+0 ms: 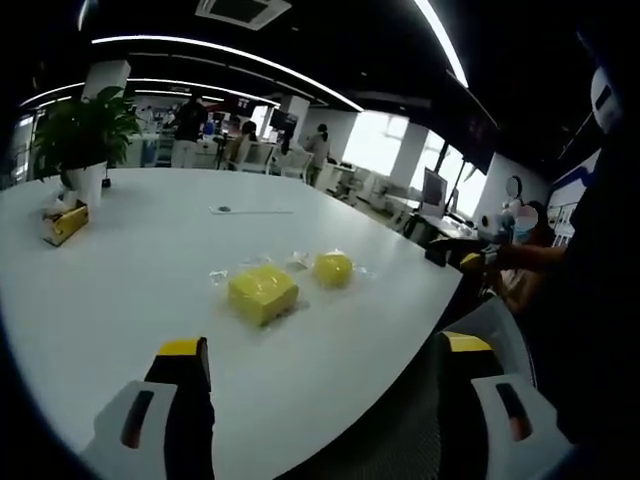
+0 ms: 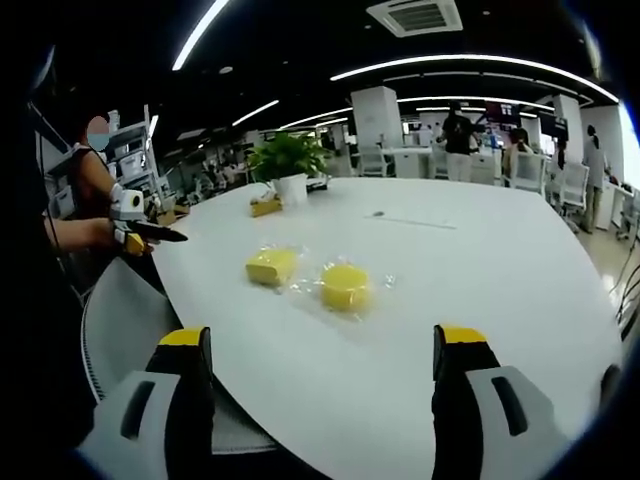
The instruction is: Compare the silicone blocks by pressing each to a similar depth, holding the contact briefly, and releasing to observe deformation and rebound differences across the visible hardness samples.
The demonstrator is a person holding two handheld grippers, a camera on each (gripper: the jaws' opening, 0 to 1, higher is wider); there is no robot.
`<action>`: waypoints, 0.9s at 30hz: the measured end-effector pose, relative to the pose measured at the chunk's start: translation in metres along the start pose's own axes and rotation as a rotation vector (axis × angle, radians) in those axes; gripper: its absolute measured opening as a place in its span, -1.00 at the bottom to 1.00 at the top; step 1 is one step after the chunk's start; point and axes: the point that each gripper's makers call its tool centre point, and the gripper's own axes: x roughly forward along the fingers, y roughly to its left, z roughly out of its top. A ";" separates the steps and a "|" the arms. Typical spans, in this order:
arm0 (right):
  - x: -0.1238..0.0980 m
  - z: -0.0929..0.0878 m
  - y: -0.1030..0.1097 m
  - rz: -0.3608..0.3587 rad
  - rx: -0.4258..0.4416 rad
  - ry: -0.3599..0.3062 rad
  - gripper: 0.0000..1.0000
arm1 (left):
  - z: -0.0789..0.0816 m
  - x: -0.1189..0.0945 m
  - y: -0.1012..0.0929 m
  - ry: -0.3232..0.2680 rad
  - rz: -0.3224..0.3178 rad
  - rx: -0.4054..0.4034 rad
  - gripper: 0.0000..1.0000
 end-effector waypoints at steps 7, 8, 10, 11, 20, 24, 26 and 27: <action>0.002 -0.001 0.000 0.005 0.002 0.006 0.68 | -0.001 0.001 0.000 -0.002 0.000 -0.021 0.88; 0.002 -0.002 0.000 0.004 0.002 0.007 0.68 | -0.001 0.001 0.002 -0.003 0.004 -0.024 0.89; 0.002 -0.001 0.000 0.004 0.006 0.006 0.68 | 0.000 0.001 0.004 -0.002 0.011 -0.024 0.88; 0.001 -0.001 -0.001 0.004 0.006 0.006 0.68 | 0.000 0.001 0.004 -0.001 0.011 -0.024 0.88; 0.002 0.000 -0.004 0.004 -0.001 0.014 0.66 | 0.010 0.006 0.007 0.004 0.007 0.003 0.87; 0.003 0.003 -0.003 0.009 -0.003 0.013 0.66 | 0.016 0.011 0.010 0.011 0.005 0.019 0.88; 0.003 0.003 -0.003 0.011 -0.002 0.012 0.65 | 0.020 0.013 0.011 0.009 0.002 0.026 0.86; 0.004 0.003 -0.003 0.012 -0.001 0.013 0.65 | 0.022 0.014 0.010 0.008 -0.001 0.028 0.86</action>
